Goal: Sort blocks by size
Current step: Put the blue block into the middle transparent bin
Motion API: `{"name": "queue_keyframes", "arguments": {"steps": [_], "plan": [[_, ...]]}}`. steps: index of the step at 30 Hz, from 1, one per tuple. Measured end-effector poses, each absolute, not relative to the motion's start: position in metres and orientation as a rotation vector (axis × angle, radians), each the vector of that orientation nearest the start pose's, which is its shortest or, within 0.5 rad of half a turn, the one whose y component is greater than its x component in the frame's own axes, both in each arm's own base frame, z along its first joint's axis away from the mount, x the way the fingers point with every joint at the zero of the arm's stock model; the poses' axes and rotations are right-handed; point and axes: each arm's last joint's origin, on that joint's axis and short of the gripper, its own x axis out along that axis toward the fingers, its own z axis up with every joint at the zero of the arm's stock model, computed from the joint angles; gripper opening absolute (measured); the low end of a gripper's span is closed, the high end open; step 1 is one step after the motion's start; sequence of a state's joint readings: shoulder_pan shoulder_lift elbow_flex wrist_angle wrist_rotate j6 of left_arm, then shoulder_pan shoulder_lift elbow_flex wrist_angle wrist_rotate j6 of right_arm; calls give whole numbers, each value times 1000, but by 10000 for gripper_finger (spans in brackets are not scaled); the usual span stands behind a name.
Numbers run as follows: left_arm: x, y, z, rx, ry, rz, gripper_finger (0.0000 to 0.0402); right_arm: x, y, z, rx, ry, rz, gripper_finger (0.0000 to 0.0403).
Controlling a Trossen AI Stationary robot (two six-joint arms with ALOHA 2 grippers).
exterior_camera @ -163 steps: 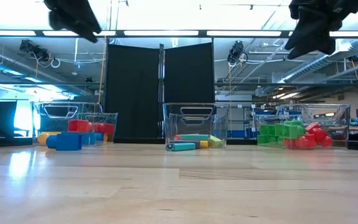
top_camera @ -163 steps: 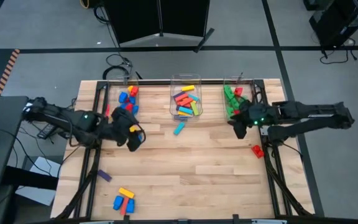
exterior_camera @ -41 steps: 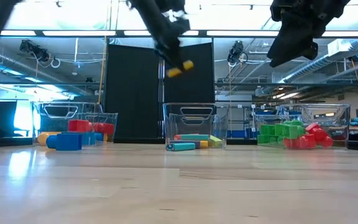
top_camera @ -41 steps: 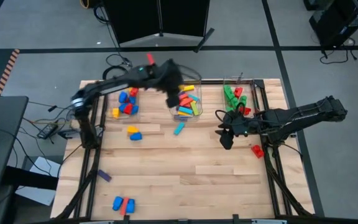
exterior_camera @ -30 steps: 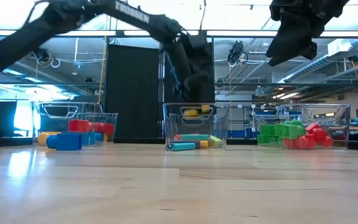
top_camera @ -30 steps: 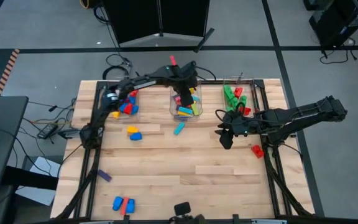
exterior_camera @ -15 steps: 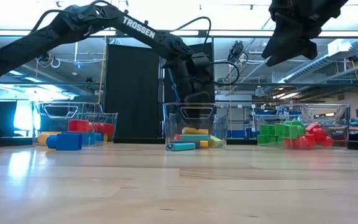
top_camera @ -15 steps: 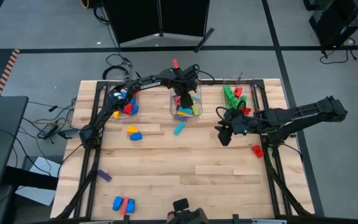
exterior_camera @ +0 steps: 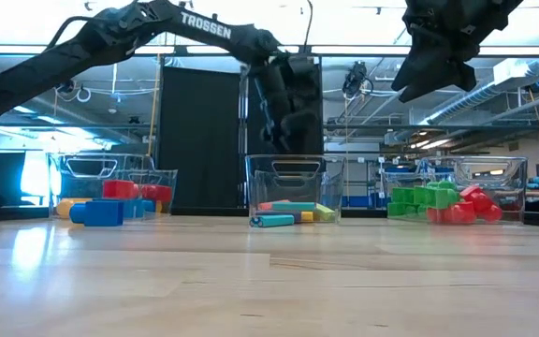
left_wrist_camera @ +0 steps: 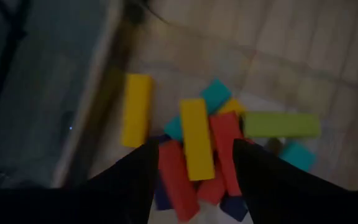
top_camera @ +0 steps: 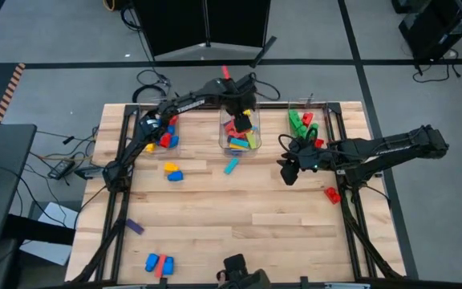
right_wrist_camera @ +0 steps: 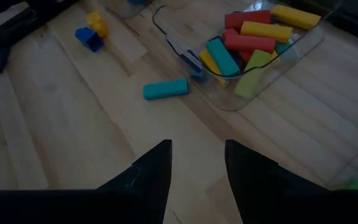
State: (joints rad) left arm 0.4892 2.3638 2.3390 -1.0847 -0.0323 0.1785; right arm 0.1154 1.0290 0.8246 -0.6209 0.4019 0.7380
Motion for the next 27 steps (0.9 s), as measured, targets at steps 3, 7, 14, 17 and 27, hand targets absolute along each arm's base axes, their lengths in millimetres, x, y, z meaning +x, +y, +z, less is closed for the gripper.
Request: {"name": "queue_keyframes", "arguments": {"steps": [3,7,14,17,27], "plan": [[430,232,279,-120,1081,448,213,200,12,269,481,655,-545,160],[415,222,300,-210,1092,527,213,200,12,269,460,662,-536,160],[401,189,316,-331,1184,618,214,200,12,269,452,667,-527,160],[409,162,322,-269,1166,684,214,200,12,269,453,669,-524,160],[423,77,322,-94,1196,735,214,200,14,269,407,708,-448,160]]}}
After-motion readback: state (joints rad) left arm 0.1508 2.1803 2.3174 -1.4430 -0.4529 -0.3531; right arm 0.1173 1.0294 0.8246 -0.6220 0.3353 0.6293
